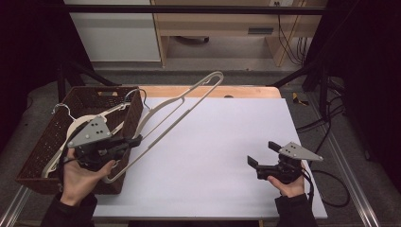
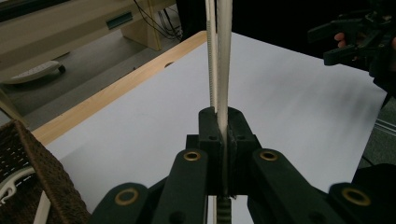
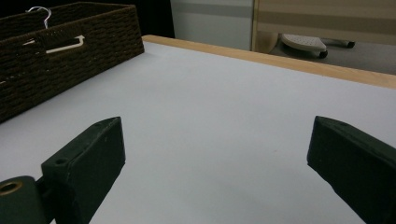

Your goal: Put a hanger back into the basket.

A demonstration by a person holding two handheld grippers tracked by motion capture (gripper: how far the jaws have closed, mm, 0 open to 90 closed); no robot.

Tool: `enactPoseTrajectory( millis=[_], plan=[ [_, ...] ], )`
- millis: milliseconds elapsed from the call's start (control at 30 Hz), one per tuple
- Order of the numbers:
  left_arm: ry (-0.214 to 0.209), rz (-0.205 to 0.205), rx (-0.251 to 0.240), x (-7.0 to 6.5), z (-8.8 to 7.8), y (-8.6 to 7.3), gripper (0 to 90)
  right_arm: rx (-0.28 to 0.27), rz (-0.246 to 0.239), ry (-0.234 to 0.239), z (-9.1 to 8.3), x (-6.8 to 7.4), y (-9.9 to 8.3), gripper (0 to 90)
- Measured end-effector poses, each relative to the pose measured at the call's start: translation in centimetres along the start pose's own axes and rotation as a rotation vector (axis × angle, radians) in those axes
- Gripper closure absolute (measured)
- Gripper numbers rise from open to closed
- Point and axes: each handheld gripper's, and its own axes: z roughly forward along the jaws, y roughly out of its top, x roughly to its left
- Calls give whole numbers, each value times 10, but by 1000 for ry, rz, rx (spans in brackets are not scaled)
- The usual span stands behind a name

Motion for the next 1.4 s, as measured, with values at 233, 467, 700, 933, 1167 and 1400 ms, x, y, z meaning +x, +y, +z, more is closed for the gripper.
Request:
enactPoseTrajectory(
  millis=[233,467,700,933,1167,1400],
  plan=[
    [36,4,53,28,-12,9,871,-4,2,3,-2,0,1,45],
    [77,-14,70,61,-28,10,871,3,3,-2,-1,0,0,44],
    [86,-58,89,98,-37,-4,871,-2,-3,-6,-1,0,0,38],
    [103,-79,108,117,-37,-20,871,1,-4,-9,0,0,0,37],
    [121,-90,130,140,-44,-40,871,6,-4,-9,1,0,0,38],
    [155,-147,148,165,-52,-68,870,7,-3,-9,1,1,0,38]
  ],
)
